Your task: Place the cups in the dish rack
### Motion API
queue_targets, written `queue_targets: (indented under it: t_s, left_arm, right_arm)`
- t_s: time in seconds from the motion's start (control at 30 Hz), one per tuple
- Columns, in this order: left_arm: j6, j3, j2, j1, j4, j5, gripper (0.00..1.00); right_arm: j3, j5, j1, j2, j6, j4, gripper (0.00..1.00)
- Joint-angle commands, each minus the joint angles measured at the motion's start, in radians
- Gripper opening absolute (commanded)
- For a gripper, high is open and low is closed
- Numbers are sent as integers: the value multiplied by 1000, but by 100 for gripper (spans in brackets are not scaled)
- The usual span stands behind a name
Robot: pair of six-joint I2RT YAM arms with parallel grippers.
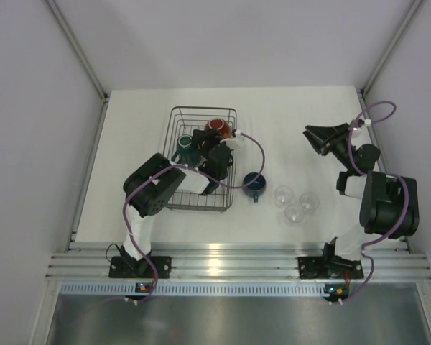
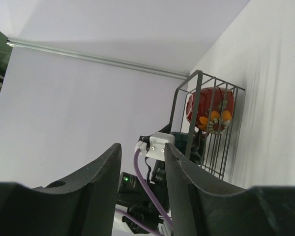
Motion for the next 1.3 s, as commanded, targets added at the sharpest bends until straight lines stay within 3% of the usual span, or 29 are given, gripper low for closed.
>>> queue_targets:
  t_s: [0.0, 0.1, 0.7, 0.97, 1.03, 1.17, 1.23, 1.27]
  left_arm:
    - [-18, 32, -52, -11, 26, 6, 90]
    - [-12, 43, -63, -15, 26, -3, 99]
    - [28, 106, -210, -86, 43, -18, 99]
    - [-20, 143, -336, -129, 35, 0, 99]
    - [-72, 146, -408, -144, -44, 27, 99]
    - [-350, 170, -546, -141, -333, 233, 99]
    - [-409, 198, -584, -141, -443, 279, 99]
    - [-472, 213, -612, -138, -485, 323, 99]
  right_arm:
    - [-2, -12, -17, -19, -20, 422, 41]
    - [-2, -12, -17, -17, -20, 422, 41]
    - [6, -23, -16, -5, -22, 422, 42]
    - [13, -44, -17, -28, -27, 420, 44]
    - [12, -51, -16, -37, -30, 420, 44]
    - [4, -66, -17, -62, -45, 420, 45]
    - [1, -78, -17, -74, -54, 419, 47]
    - [0, -86, -17, -89, -66, 419, 52]
